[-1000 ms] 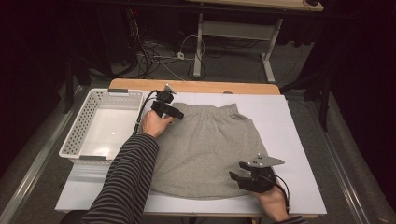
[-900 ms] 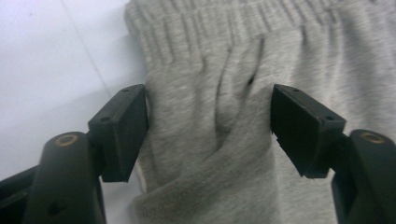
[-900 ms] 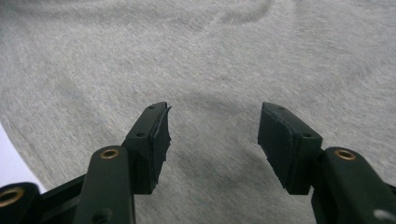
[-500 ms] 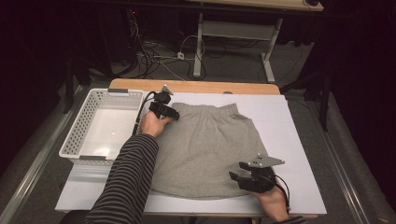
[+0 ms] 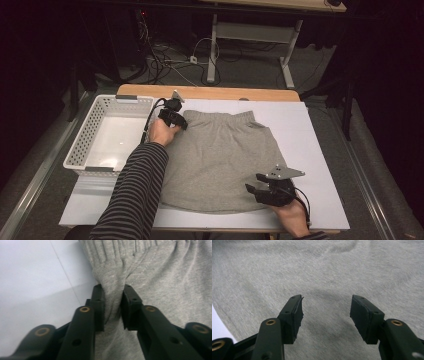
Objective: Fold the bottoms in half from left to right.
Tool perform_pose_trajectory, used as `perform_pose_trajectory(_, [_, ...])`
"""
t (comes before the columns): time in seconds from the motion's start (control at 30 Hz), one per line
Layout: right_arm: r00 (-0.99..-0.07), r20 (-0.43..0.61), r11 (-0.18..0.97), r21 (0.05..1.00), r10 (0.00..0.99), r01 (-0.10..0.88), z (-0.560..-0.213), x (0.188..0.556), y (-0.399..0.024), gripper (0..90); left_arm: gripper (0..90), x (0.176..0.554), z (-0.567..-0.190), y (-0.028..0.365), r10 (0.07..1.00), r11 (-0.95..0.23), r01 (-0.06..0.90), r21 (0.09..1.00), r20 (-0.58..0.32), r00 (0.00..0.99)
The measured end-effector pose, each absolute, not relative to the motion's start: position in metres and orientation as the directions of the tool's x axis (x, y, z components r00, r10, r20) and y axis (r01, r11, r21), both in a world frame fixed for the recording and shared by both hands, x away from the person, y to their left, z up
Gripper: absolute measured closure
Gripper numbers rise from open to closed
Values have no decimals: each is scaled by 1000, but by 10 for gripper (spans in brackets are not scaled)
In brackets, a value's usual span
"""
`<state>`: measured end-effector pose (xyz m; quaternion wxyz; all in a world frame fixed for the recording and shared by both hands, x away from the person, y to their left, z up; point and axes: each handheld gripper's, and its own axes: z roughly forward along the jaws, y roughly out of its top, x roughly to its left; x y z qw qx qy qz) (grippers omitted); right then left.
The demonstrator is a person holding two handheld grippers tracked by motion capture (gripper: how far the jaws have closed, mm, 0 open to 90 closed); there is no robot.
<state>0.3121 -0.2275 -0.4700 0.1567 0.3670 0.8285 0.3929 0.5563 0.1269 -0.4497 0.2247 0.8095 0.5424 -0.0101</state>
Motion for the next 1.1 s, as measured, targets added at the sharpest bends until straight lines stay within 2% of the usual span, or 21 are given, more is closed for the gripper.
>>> perform_pose_trajectory(0.3, [-680, 27, 420, 769, 732, 482, -470, 312, -228, 443, 806, 555, -445, 124, 867, -335, 877, 343, -251, 430])
perform_pose_trajectory(0.83, [-662, 52, 390, 773, 747, 501, -469, 313, -228, 447, 814, 540, -416, 122, 816, -383, 835, 395, -279, 506])
perform_pose_trajectory(1.1, [-696, 54, 399, 786, 716, 471, -464, 310, -217, 484, 813, 534, -406, 122, 791, -402, 814, 419, -289, 540])
